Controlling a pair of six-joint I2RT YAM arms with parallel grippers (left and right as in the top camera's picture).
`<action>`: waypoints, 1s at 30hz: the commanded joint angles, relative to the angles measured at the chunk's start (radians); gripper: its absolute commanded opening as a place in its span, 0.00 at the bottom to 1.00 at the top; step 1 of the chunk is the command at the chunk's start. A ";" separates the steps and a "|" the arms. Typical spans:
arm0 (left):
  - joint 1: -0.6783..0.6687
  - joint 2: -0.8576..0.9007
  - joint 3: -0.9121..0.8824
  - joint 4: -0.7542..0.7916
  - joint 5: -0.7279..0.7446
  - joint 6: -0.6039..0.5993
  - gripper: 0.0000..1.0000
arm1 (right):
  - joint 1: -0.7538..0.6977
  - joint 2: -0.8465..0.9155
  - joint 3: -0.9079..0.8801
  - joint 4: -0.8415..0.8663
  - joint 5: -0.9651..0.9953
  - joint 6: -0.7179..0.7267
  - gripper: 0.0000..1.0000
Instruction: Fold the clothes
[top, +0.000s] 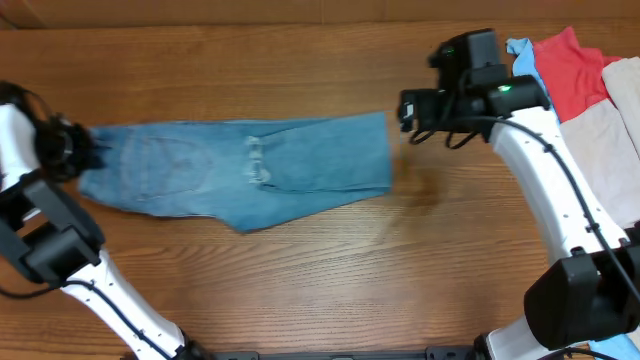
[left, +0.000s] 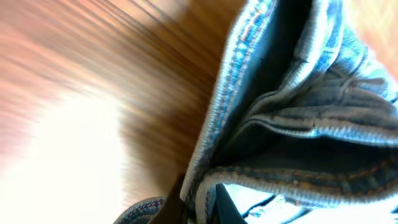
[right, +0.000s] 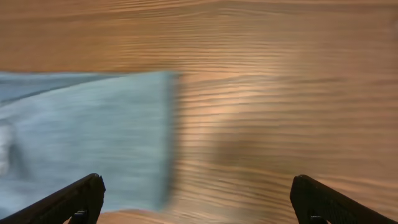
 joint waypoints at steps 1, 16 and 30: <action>0.068 -0.069 0.178 -0.043 -0.040 -0.030 0.04 | -0.059 -0.005 0.002 -0.017 0.019 0.011 1.00; -0.086 -0.069 0.673 -0.259 0.372 -0.064 0.04 | -0.124 -0.005 0.002 -0.061 0.018 0.010 1.00; -0.684 -0.064 0.643 -0.235 -0.040 -0.153 0.04 | -0.092 -0.003 -0.036 -0.077 0.014 0.007 1.00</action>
